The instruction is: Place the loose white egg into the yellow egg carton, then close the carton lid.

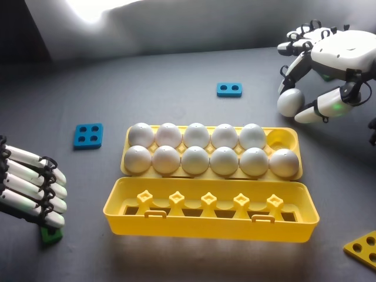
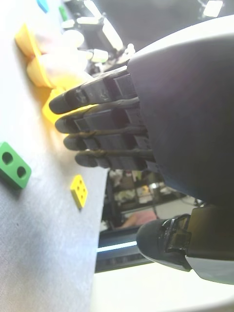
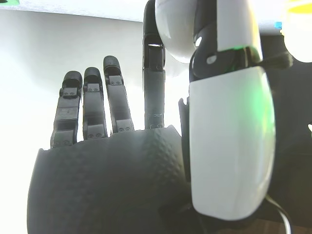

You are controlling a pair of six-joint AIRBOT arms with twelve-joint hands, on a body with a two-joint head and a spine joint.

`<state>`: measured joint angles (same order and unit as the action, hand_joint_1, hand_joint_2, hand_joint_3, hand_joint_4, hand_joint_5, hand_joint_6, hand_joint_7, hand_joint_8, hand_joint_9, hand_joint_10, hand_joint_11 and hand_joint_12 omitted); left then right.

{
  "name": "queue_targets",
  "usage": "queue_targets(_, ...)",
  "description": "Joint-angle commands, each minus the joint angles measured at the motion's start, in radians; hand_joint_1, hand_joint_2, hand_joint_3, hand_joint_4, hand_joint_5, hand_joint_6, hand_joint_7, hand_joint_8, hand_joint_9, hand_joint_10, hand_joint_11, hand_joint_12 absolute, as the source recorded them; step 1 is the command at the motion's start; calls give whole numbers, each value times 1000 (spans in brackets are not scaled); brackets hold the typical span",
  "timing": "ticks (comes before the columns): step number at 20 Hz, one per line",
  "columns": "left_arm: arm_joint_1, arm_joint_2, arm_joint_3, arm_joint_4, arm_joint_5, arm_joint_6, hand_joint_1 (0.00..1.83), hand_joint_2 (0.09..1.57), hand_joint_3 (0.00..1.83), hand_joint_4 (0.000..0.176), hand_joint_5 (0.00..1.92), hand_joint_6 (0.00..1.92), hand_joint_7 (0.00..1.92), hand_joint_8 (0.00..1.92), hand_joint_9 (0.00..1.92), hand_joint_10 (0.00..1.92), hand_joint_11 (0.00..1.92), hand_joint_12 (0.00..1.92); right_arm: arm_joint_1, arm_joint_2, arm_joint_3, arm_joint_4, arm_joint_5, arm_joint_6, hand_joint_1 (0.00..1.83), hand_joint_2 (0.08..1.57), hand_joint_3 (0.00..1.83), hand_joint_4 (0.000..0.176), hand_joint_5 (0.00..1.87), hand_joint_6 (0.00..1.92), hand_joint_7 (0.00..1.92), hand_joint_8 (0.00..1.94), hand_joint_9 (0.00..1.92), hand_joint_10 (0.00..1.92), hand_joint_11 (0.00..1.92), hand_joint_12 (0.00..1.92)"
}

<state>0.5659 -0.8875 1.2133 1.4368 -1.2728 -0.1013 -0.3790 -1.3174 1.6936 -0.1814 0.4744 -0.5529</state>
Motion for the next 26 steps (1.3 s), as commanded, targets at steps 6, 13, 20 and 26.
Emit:
queue_targets(6,0,12,12,-62,-60,-2,0,1200,1,0,253,4,252,5,201,4,0,413,33,23,7,21,116,27,1068,1028,0,176,1163,668,243,15,0,0,0,0)
queue_targets(13,0,14,11,-62,-60,-2,0,1188,0,0,283,7,286,7,230,7,0,505,52,47,3,-99,106,231,1058,1037,3,176,1135,712,209,6,0,0,0,0)
queue_targets(20,1,14,12,-62,-60,-2,0,1174,0,0,260,0,263,0,208,0,0,428,73,119,-106,-288,117,317,1076,1016,0,176,1196,613,240,1,0,0,0,0)
queue_targets(26,1,15,12,-62,-60,-2,0,1162,0,0,274,2,283,3,226,3,0,477,75,139,-148,-301,117,322,1065,1027,1,176,1161,672,224,6,0,0,0,0)
